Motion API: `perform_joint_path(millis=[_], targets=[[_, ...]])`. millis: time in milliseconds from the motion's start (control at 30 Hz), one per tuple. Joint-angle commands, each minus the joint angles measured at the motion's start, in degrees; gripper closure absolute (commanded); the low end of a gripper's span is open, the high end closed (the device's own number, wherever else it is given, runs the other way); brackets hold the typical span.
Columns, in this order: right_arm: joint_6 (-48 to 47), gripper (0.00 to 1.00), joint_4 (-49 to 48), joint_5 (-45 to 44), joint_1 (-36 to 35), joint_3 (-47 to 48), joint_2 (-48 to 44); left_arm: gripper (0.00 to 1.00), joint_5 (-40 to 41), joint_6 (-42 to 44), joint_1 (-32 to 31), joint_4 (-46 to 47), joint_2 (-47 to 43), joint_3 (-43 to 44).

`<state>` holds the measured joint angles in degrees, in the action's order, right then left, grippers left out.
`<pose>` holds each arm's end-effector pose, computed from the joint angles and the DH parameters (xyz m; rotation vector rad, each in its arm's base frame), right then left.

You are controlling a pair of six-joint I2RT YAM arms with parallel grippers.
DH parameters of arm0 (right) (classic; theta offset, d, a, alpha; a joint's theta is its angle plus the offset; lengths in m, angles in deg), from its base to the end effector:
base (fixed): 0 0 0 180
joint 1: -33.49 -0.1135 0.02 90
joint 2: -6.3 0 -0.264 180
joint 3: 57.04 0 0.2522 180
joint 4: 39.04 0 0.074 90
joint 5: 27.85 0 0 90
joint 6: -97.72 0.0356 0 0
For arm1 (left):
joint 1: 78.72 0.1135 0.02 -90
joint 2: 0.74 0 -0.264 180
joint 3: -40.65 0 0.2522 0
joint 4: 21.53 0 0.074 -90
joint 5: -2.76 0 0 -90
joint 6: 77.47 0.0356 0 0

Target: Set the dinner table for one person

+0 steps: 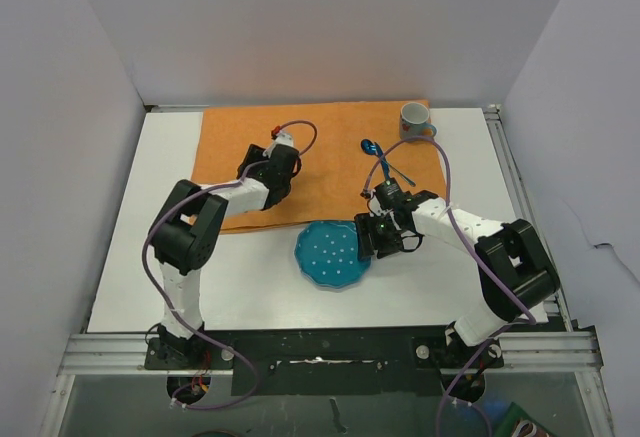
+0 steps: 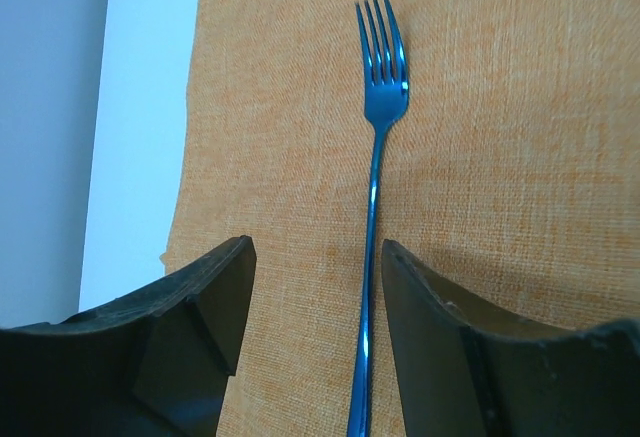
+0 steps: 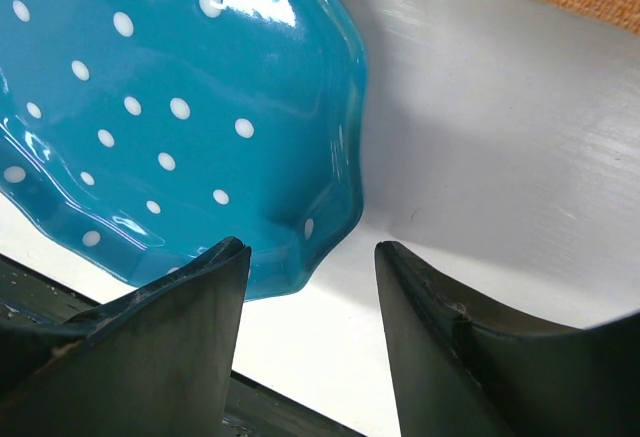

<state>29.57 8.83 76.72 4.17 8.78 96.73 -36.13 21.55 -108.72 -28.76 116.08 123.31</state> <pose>0.2432 0.1468 0.1690 -0.2483 2.9186 0.5325 0.3777 -0.1860 0.1438 0.2667 2.0753 0.7934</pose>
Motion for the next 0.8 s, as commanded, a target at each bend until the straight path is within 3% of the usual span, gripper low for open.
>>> perform_joint_path(millis=[0,233,400,633,767], targets=[[-0.33,0.46,-1.34,0.0,0.03,0.24,-0.61,0.45,-4.55,-7.02,-0.58,-5.66,-8.72,4.98],[-0.01,0.46,-1.0,-1.26,0.03,1.88,-1.39,0.45,-1.95,-19.25,-5.45,-20.42,-15.02,6.9],[-1.63,0.46,0.65,-1.75,0.38,2.93,-1.34,0.45,-0.45,-26.11,-12.4,-30.6,-15.66,6.42],[-1.37,0.46,-1.68,-0.67,0.33,1.97,-0.07,0.47,-8.97,-39.85,-18.43,-42.24,-15.98,3.56],[-1.5,0.46,-2.27,-0.48,0.31,1.36,0.53,0.49,-8.4,-43.91,-21.99,-48.2,-16.5,2.85]])
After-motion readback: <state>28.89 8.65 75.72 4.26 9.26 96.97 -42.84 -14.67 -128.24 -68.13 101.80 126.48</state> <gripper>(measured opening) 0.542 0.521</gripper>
